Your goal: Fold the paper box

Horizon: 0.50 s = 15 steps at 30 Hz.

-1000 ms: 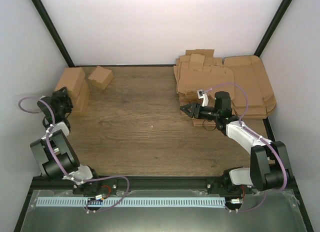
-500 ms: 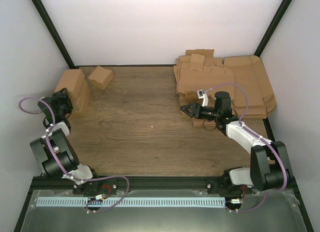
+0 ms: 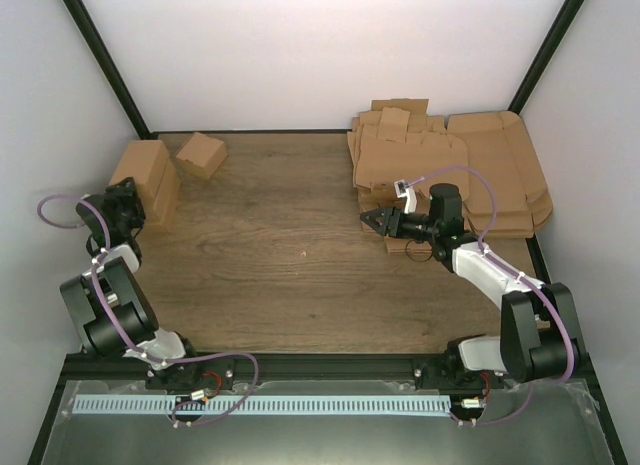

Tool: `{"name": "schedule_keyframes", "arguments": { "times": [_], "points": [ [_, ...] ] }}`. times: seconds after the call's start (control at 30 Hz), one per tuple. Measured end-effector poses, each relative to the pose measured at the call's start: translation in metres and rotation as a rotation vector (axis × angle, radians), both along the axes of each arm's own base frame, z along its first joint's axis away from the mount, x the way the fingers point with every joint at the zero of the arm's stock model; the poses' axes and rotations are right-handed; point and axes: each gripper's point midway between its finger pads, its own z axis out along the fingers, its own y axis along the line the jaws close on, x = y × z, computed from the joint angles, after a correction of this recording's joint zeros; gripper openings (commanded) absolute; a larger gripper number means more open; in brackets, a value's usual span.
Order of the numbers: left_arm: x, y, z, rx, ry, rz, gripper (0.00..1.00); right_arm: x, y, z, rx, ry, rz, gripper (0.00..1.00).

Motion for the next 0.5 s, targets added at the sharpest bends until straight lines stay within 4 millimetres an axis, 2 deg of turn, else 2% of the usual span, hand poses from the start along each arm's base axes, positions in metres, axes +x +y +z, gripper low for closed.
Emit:
{"name": "schedule_keyframes", "arguments": {
  "times": [0.5],
  "points": [
    [-0.0002, 0.0019, -0.0051, -0.001, 0.013, 0.001, 0.41, 0.0001, 0.0000, -0.0004, 0.000, 0.001, 0.000, 0.52]
  ]
}}
